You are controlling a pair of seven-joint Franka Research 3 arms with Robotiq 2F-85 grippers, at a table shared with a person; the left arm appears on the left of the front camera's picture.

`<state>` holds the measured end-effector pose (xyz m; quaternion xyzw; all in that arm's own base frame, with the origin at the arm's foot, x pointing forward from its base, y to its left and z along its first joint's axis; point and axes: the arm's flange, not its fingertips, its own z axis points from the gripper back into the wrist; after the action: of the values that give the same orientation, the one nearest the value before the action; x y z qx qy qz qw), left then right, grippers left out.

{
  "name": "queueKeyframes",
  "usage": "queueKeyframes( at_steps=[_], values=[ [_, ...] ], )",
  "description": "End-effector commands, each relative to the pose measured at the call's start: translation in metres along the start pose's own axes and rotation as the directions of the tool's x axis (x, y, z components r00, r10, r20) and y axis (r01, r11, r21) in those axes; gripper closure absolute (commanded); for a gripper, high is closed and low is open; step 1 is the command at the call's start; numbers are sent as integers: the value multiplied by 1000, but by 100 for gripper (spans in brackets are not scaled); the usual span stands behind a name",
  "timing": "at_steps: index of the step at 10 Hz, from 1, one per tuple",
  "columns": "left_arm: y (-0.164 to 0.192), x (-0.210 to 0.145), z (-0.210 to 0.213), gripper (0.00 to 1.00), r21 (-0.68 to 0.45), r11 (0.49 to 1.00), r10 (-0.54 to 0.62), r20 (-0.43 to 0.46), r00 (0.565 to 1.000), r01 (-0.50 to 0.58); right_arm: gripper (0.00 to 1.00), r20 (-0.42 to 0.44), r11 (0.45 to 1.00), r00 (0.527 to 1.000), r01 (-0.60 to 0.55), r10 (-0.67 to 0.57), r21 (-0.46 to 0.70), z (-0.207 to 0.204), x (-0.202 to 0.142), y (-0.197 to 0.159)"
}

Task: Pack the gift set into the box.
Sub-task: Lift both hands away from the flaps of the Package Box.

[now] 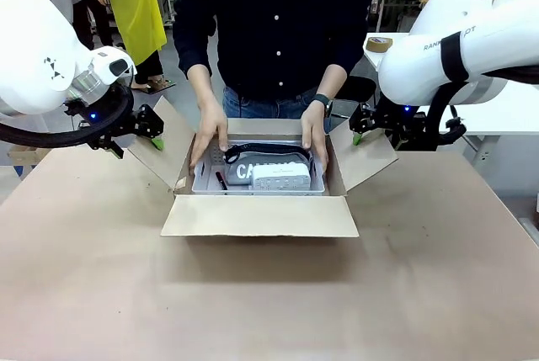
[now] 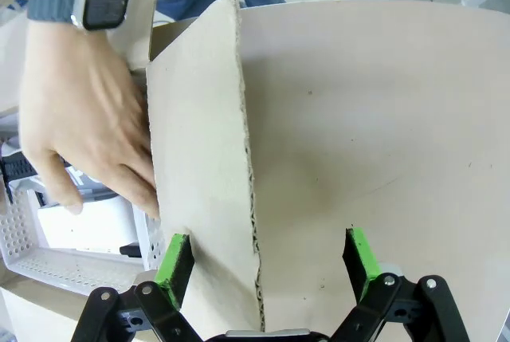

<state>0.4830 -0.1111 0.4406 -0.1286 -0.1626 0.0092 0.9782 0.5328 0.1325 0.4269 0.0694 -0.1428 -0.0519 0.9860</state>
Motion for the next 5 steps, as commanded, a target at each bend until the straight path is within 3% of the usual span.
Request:
queueKeyframes(
  at_steps=[1, 4, 5],
  values=[
    [-1, 1, 2, 0, 15, 1000, 9, 6, 1000, -9, 0, 4, 1000, 1000, 17, -17, -18, 2, 2, 4],
    [-1, 1, 2, 0, 15, 1000, 9, 6, 1000, -9, 0, 0, 1000, 1000, 0, 0, 0, 0, 0, 0],
    [0, 0, 0, 0, 0, 1000, 0, 0, 1000, 0, 0, -62, 996, 998, 11, -5, 83, 15, 0, -5]
  ],
)
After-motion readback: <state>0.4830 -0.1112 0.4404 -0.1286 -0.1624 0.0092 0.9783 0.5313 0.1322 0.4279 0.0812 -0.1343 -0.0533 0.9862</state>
